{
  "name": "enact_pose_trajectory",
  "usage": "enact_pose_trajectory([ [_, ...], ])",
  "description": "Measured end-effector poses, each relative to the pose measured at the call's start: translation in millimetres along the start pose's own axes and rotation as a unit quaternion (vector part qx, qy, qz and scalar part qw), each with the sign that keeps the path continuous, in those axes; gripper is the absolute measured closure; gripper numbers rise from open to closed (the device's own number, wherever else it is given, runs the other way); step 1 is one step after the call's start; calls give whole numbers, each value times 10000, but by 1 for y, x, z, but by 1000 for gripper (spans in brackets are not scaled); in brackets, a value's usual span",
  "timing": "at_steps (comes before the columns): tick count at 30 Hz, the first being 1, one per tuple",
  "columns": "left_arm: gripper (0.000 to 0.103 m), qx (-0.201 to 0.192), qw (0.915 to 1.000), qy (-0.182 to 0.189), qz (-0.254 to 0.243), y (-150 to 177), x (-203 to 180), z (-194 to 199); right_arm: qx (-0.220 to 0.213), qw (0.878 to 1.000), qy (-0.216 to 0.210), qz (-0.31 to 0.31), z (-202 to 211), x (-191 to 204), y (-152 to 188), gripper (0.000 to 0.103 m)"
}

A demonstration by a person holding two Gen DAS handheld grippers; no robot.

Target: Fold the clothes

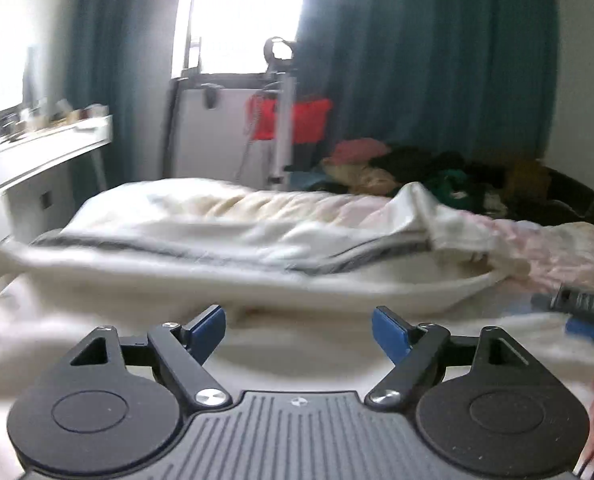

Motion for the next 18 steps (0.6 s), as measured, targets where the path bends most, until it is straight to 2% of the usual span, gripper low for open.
enact_pose_trajectory([
  [3,20,108,9993,-8,355,20,18,10,-99,9996,-172,201,13,12,3,24],
  [5,20,238,9981,104,564,28,15,9,-41,9995,-233,224,19,17,7,24],
  [8,20,177,9985,151,491,34,12,15,9,9991,-331,274,27,27,12,24],
  [13,20,39,9996,79,267,40,8,10,-215,9949,-110,979,36,45,12,24],
  [18,20,156,9991,-107,374,51,20,-1,-82,9952,-269,936,34,47,18,25],
])
Point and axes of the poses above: each gripper's, at about its wrist camera, not at the fingertips, and z roughly against the way its jaws point, x to its left, y to its underside, the point moved 9 cm from there along -z, roughly the way its jaws point, and after that the axes turned 1 degree about -y, right-handed, at the moved point
